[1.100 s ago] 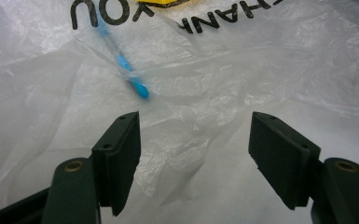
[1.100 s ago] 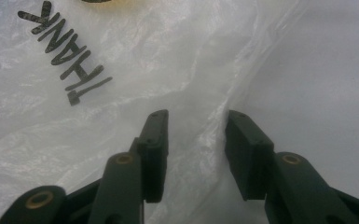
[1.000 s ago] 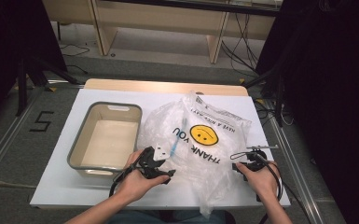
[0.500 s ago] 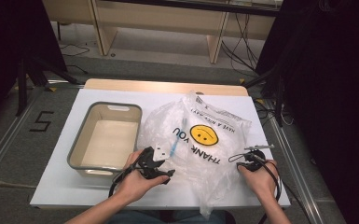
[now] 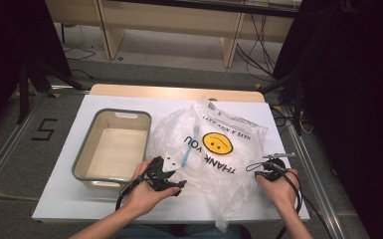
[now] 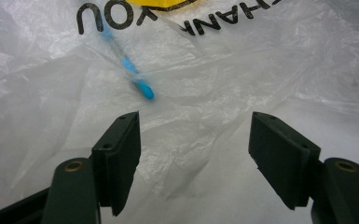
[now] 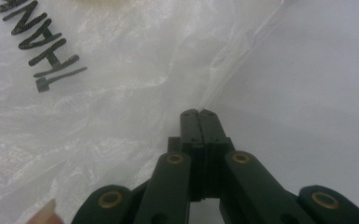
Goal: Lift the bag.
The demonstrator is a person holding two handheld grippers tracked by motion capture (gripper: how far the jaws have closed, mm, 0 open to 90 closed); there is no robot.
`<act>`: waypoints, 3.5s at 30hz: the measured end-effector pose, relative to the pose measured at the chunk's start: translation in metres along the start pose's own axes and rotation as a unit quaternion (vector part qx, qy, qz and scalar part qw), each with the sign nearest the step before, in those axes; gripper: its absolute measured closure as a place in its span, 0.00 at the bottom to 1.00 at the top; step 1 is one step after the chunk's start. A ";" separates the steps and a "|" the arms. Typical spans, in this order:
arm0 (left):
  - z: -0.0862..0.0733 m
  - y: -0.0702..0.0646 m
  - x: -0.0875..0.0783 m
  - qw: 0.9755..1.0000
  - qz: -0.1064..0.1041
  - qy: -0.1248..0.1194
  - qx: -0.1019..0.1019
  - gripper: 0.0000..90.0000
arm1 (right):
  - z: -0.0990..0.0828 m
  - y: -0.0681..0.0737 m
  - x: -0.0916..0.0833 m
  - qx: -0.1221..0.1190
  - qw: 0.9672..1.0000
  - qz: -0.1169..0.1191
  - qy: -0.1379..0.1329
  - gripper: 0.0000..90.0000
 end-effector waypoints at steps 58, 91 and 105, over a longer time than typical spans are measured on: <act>-0.027 0.003 0.017 0.990 0.039 0.132 -0.026 0.50 | -0.004 -0.015 -0.056 -0.084 0.985 0.063 -0.137 0.42; -0.030 0.004 0.013 0.986 0.007 0.159 -0.053 0.85 | -0.063 -0.011 -0.028 -0.137 0.989 0.057 0.011 0.93; -0.028 0.002 0.009 0.990 -0.026 0.136 -0.024 0.99 | -0.056 -0.017 -0.032 -0.106 0.993 0.038 -0.022 1.00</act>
Point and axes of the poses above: each handheld gripper's, and its own axes: x roughly forward along the jaws, z roughly out of its top, y roughly to its left, the point moved 5 cm from there along x, roughly forward along the jaws, and after that the axes turned 5 degrees about y, right-handed, at the moved point
